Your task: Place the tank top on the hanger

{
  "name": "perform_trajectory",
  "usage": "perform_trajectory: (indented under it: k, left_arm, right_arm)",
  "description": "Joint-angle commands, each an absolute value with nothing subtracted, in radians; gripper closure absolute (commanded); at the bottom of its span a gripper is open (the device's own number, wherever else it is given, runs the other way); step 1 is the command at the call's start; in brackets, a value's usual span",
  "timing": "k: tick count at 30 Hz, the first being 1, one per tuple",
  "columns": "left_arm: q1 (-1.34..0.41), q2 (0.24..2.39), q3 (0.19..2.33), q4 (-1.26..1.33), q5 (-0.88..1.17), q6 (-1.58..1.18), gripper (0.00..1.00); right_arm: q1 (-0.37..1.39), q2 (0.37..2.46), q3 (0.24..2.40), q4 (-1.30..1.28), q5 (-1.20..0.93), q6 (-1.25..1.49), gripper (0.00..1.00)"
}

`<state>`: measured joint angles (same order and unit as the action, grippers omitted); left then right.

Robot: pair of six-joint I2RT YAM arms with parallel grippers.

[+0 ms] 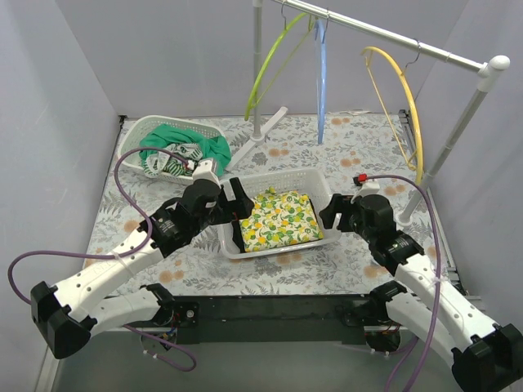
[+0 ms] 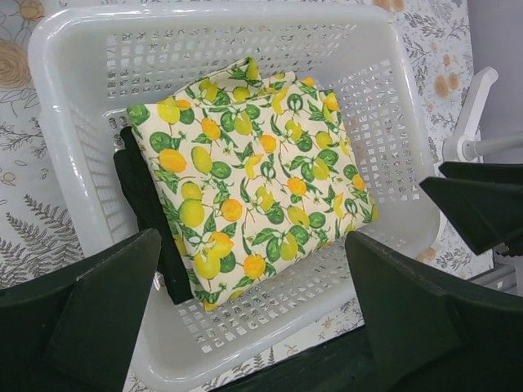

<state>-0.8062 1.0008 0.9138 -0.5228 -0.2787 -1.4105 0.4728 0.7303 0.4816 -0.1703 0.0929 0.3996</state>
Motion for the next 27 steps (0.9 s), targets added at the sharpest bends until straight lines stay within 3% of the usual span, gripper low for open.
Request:
perform_trajectory:
  k: [1,14,20,27]
  left_arm:
    - [-0.802,1.018,0.946,-0.462,-0.223,-1.39,0.02]
    - [-0.802,1.035,0.931,-0.44,-0.181,-1.401,0.02]
    - [-0.802,1.029,0.923,-0.448,-0.175,-1.402,0.02]
    - [-0.802,1.016,0.933,-0.48,-0.187,-1.397,0.02]
  right_arm:
    - [0.471,0.839,0.581,-0.046,0.208,0.446,0.16]
    - [0.359,1.152,0.679,0.268,0.298,0.598,0.16]
    - [0.324,1.327,0.759,0.275,0.348,0.681,0.16]
    - [0.302,1.373,0.736,0.23,0.402,0.703,0.18]
